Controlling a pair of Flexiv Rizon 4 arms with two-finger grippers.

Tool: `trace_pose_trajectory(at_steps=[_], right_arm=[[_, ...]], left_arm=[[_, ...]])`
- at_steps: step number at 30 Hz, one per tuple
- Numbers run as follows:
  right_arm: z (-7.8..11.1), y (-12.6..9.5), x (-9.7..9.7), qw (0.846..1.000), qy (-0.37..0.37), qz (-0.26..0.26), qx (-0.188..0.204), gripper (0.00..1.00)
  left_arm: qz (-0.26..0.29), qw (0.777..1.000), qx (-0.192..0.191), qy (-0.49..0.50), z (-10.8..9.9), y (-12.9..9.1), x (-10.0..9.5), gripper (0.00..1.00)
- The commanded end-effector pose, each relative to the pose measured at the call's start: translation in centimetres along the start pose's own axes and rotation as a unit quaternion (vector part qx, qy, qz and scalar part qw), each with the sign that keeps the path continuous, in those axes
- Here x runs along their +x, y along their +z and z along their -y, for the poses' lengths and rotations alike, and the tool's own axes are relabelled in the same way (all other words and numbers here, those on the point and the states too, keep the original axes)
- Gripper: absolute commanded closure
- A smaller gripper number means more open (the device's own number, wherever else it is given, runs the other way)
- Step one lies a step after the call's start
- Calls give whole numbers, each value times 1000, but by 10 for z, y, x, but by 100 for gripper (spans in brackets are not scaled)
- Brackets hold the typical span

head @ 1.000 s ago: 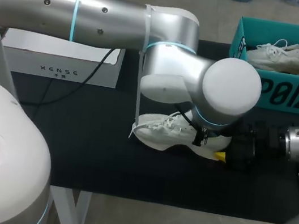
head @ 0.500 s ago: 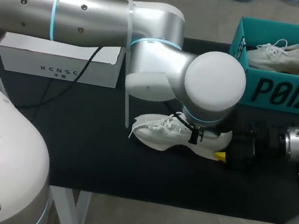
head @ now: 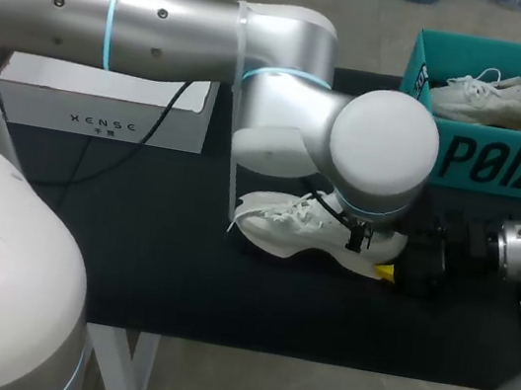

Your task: Take the shoe out of the shoebox, open the shoe tongue, remove and reinsert the insole, then place the shoe into the shoebox

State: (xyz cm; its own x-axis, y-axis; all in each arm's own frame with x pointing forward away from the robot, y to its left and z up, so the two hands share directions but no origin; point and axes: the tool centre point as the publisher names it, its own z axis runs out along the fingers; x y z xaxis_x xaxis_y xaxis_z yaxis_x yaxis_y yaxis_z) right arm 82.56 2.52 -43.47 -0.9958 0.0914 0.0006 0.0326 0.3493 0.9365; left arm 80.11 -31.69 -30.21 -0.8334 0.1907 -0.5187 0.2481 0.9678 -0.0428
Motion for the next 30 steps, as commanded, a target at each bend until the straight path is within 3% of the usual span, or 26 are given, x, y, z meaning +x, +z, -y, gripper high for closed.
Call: trace_pose_trajectory(at_steps=[1, 11, 17, 21, 23, 24, 25, 30], right_arm=[[3, 5, 0, 1000, 0, 1, 1, 100], [3, 5, 0, 1000, 0, 1, 1, 100], [3, 5, 0, 1000, 0, 1, 1, 100], [3, 5, 0, 1000, 0, 1, 1, 100], [3, 5, 0, 1000, 0, 1, 1, 100], [3, 5, 0, 1000, 0, 1, 1, 100], [3, 5, 0, 1000, 0, 1, 1, 100], [3, 5, 0, 1000, 0, 1, 1, 100]], left_arm=[[0, 1000, -1, 2, 7, -1, 2, 100], [15, 1000, 16, 8, 21, -5, -3, 100], [11, 1000, 5, 3, 18, -2, 0, 100], [14, 1000, 1, 0, 15, -3, 1, 62], [16, 1000, 0, -1, 14, -3, 1, 50], [17, 1000, -1, -1, 14, -3, 1, 27], [18, 1000, -2, -1, 13, -3, 2, 16], [20, 1000, -6, -9, 9, 0, 2, 25]])
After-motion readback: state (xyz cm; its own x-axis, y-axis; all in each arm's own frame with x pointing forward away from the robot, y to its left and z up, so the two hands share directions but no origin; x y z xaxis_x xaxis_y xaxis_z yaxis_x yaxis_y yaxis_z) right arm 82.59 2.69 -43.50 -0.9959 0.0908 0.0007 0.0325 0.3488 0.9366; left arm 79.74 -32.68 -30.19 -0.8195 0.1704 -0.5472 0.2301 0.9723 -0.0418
